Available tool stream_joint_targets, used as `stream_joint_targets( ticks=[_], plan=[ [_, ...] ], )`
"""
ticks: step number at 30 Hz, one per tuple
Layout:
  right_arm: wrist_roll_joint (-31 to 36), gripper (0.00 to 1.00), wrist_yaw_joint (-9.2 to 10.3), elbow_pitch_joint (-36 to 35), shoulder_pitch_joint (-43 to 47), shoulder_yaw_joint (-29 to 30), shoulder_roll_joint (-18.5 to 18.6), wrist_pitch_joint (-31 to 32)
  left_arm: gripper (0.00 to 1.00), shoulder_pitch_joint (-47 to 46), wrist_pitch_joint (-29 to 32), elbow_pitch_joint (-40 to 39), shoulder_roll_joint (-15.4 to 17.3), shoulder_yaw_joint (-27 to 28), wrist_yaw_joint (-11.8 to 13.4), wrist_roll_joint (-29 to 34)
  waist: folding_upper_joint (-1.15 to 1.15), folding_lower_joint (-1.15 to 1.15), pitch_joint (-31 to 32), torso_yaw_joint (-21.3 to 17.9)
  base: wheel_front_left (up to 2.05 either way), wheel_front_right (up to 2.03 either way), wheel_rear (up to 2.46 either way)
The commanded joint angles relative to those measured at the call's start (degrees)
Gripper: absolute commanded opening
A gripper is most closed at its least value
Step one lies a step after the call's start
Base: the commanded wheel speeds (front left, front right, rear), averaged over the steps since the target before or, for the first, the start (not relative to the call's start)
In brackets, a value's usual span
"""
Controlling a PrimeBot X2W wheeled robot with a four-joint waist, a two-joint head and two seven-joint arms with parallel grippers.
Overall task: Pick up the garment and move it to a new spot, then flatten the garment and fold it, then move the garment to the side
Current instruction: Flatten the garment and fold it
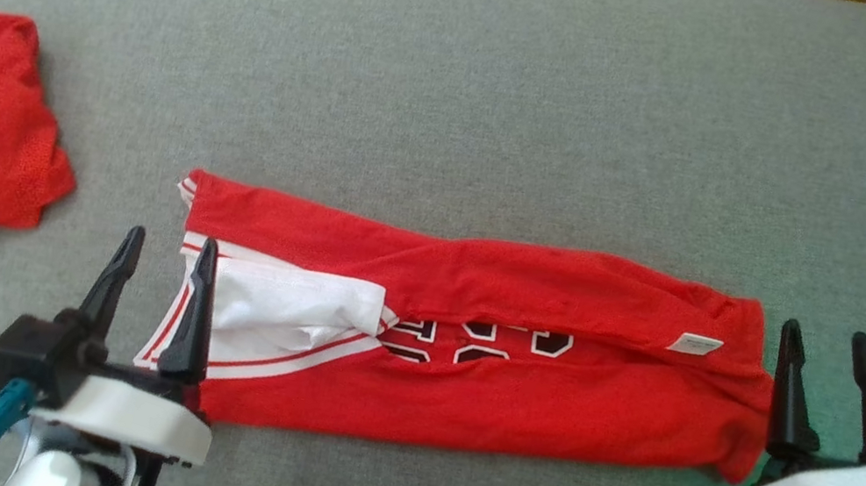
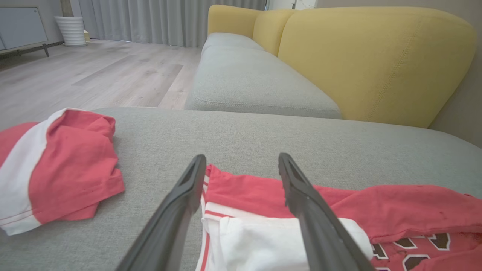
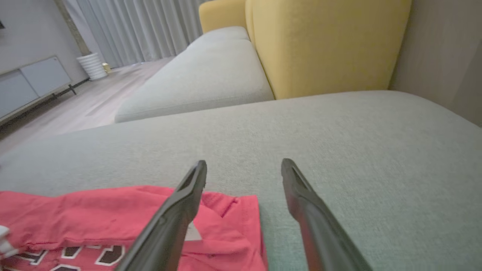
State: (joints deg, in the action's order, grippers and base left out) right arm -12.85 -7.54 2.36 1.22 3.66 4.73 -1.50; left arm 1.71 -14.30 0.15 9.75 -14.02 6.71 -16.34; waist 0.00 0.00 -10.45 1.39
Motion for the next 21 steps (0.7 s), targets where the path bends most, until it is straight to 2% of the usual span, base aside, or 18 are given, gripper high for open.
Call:
stream_joint_targets(
  ticks=[1, 7, 13, 18, 19, 20, 21],
  plan=[
    [-0.1, 1.00, 0.05, -0.1, -3.5, -1.0, 1.0, -0.4, 1.00, -3.3, -0.7, -1.6, 0.1, 1.8, -0.3, 0.3, 0.00, 0.00, -0.9, 0.3, 0.00, 0.00, 0.00],
    [0.5, 1.00, 0.05, 9.3, -5.8, -1.0, 0.9, 3.8, 1.00, -5.2, -0.7, -1.0, -0.6, 1.3, -1.4, 0.8, 0.00, 0.00, -3.3, 1.3, 0.00, 0.00, 0.00],
    [0.7, 1.00, 0.05, 13.8, -5.4, -1.3, -0.5, 9.8, 1.00, -6.1, -0.7, -0.5, -1.0, 1.7, -1.9, 1.1, 0.00, 0.00, -4.6, 1.5, 0.00, 0.00, 0.00],
    [-0.1, 1.00, 0.05, 14.1, -4.2, -2.4, -1.5, 12.3, 1.00, -6.7, -0.7, 0.1, -1.6, 2.2, -2.6, 1.3, 0.00, 0.00, -5.1, 1.8, 0.00, 0.00, 0.00],
    [0.0, 0.47, 0.05, 14.0, -3.6, -2.7, -1.6, 13.0, 1.00, -6.7, -0.7, 0.1, -1.7, 2.4, -2.7, 1.4, 0.00, 0.00, -5.1, 1.8, 0.00, 0.00, 0.00],
    [0.0, 0.28, 0.05, 13.8, -3.1, -2.9, -1.7, 13.6, 1.00, -6.8, -0.7, 0.2, -1.8, 2.5, -2.7, 1.5, 0.00, 0.00, -5.2, 1.8, 0.00, 0.00, 0.00],
    [-0.3, 0.00, 0.05, 13.3, -2.8, -3.1, -1.7, 13.7, 1.00, -6.8, -0.7, 0.2, -1.9, 2.6, -2.8, 1.5, 0.00, 0.00, -5.1, 1.8, 0.00, 0.00, 0.00]
  ],
)
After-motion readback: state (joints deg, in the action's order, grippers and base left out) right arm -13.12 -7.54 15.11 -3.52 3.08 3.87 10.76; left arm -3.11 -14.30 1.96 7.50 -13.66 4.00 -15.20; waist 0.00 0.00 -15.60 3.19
